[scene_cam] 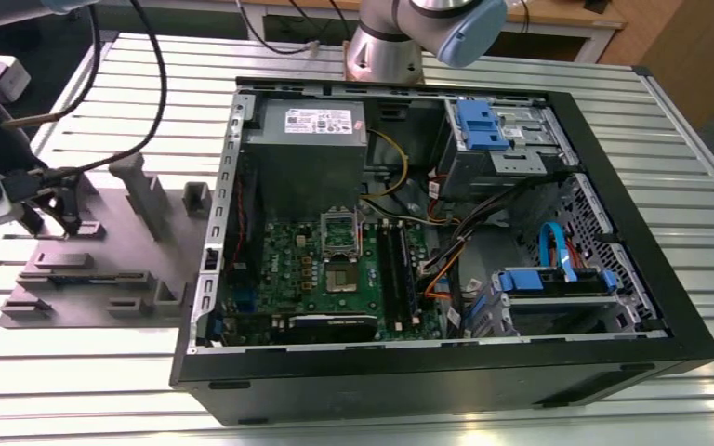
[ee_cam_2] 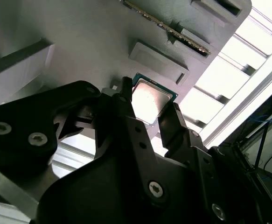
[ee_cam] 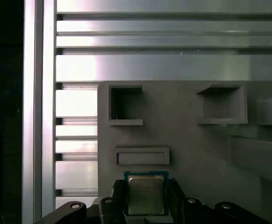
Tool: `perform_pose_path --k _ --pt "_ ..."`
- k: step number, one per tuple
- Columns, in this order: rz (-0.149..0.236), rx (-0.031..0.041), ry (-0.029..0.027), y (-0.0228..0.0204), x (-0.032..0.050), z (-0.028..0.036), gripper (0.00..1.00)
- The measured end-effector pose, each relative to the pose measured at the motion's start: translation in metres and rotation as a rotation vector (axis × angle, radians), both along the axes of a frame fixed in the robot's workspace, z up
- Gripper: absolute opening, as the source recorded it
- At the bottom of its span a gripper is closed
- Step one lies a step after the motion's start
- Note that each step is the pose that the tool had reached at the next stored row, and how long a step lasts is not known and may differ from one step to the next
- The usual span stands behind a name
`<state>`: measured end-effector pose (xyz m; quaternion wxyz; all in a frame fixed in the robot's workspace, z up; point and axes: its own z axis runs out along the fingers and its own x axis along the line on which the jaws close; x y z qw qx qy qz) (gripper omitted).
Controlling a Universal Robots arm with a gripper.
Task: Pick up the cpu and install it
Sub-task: 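Pick up the cpu and move it towards the insertion slot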
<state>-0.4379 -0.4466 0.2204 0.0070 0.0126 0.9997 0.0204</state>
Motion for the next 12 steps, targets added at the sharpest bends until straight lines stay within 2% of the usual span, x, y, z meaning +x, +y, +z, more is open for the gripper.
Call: perform_pose_path --k 7,8,12 --pt "0.000 0.0004 0.0001 0.0000 0.0000 0.0210 0.47" --pt "0.000 0.0005 0.0001 0.0000 0.0000 0.0228 0.47" --pt "0.000 0.0005 0.0001 0.0000 0.0000 0.0233 0.47"
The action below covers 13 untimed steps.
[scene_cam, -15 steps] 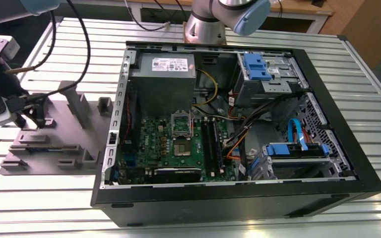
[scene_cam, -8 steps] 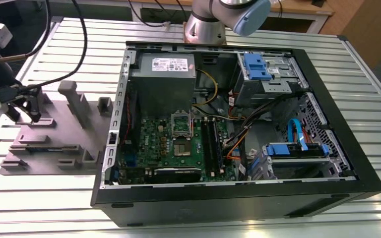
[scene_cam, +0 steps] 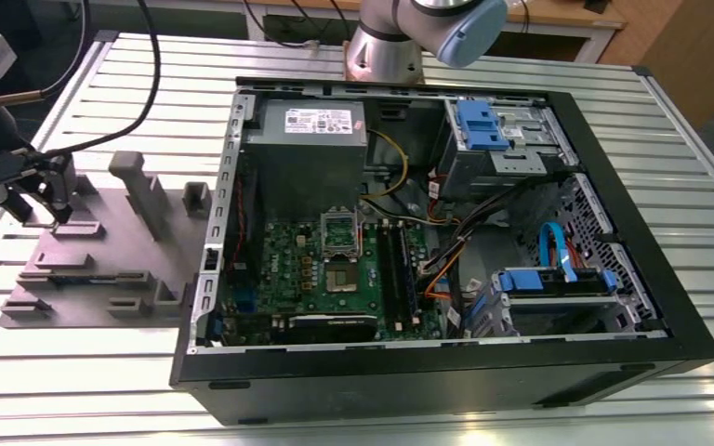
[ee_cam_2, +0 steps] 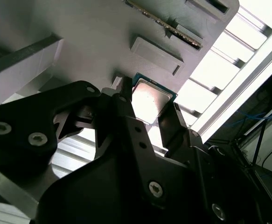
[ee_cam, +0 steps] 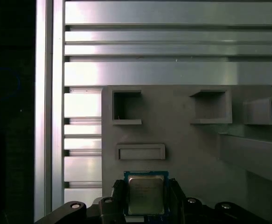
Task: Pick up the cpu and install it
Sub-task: 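Pick up the cpu and move it towards the insertion slot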
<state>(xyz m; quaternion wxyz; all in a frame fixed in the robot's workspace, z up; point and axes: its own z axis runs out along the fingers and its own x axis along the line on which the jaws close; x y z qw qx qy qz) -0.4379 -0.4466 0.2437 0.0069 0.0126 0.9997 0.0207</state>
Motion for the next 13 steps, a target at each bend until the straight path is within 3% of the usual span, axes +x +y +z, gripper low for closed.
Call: perform_pose_path --k 13 --pt "0.000 0.0000 0.0000 0.0000 0.0000 0.0029 0.47"
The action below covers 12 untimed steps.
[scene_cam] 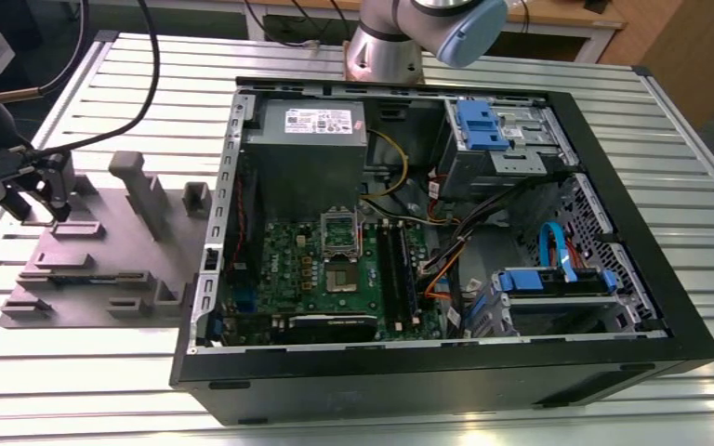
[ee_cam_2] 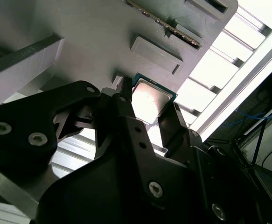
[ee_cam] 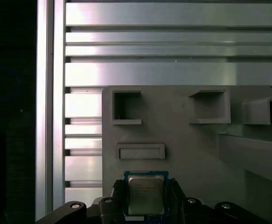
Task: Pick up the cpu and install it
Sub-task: 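Pick up the cpu and move it towards the insertion slot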
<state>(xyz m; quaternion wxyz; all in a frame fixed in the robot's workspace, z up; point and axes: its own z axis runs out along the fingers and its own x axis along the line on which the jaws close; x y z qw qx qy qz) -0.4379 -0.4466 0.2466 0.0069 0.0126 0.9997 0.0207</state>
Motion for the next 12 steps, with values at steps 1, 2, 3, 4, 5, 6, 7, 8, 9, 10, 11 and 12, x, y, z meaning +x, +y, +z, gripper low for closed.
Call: perform_pose_path --k 1,2,3,4,5,6,7,8,9,10,11,12 --pt "0.000 0.0000 0.0000 0.0000 0.0000 0.0002 0.47" --pt "0.000 -0.0002 0.0003 0.0000 0.0000 0.0007 0.47" --pt "0.000 -0.0001 0.0003 0.0000 0.0000 0.0010 0.47" --pt "0.000 -0.0001 0.0001 0.0000 0.0000 0.0010 0.47" --pt "0.000 0.0001 -0.0001 0.0000 0.0000 0.0009 0.47" --pt "0.000 0.0001 -0.0001 0.0000 0.0000 0.0010 0.47" --pt "0.000 0.0001 0.0000 0.0000 0.0000 0.0010 0.47" --pt "0.000 0.0000 0.0000 0.0000 0.0000 0.0011 0.47" --pt "0.000 0.0000 0.0000 0.0000 0.0000 0.0011 0.47" --pt "0.000 0.0000 -0.0001 0.0000 0.0000 0.0011 0.47" --pt "0.000 0.0001 0.0000 0.0000 0.0000 0.0012 0.47" --pt "0.000 0.0001 -0.0001 0.0000 0.0000 0.0016 0.47"
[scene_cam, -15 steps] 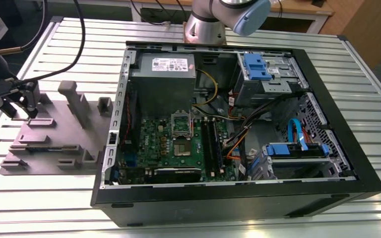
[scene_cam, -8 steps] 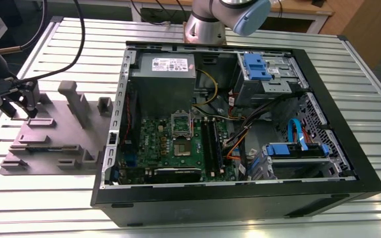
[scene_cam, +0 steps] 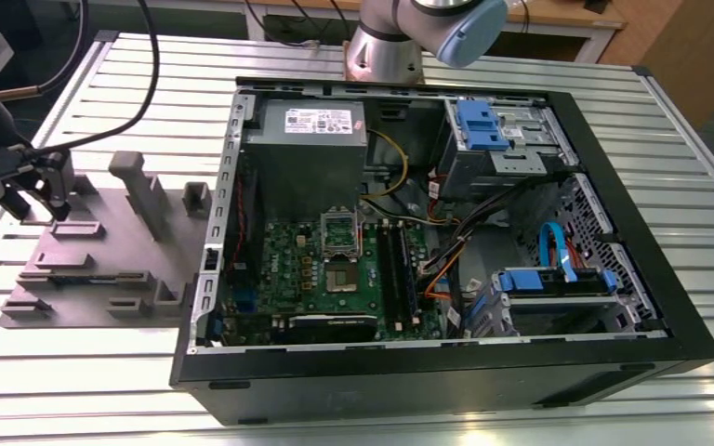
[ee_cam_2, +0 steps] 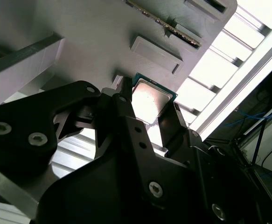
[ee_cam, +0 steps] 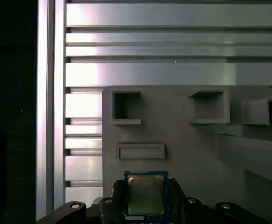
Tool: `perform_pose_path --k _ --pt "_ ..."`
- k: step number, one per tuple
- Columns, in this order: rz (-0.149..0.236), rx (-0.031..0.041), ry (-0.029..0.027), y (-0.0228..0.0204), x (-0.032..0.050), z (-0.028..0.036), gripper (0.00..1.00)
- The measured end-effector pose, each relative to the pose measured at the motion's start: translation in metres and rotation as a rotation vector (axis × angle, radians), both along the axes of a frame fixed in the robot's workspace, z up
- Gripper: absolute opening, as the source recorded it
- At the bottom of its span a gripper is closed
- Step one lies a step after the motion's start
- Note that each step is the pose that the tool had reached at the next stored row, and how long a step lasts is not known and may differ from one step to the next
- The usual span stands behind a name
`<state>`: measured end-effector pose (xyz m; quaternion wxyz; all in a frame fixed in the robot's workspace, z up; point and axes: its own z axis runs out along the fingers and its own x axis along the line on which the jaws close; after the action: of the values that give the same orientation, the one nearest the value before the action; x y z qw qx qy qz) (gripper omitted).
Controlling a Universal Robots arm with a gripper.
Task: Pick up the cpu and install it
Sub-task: 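Pick up the cpu and move it towards the insertion slot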
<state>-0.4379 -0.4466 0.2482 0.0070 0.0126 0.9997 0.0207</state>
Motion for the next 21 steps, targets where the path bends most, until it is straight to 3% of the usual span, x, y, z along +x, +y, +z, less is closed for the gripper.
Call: perform_pose_path --k 21 --pt "0.000 -0.0001 0.0001 0.0000 0.0000 0.0045 0.47"
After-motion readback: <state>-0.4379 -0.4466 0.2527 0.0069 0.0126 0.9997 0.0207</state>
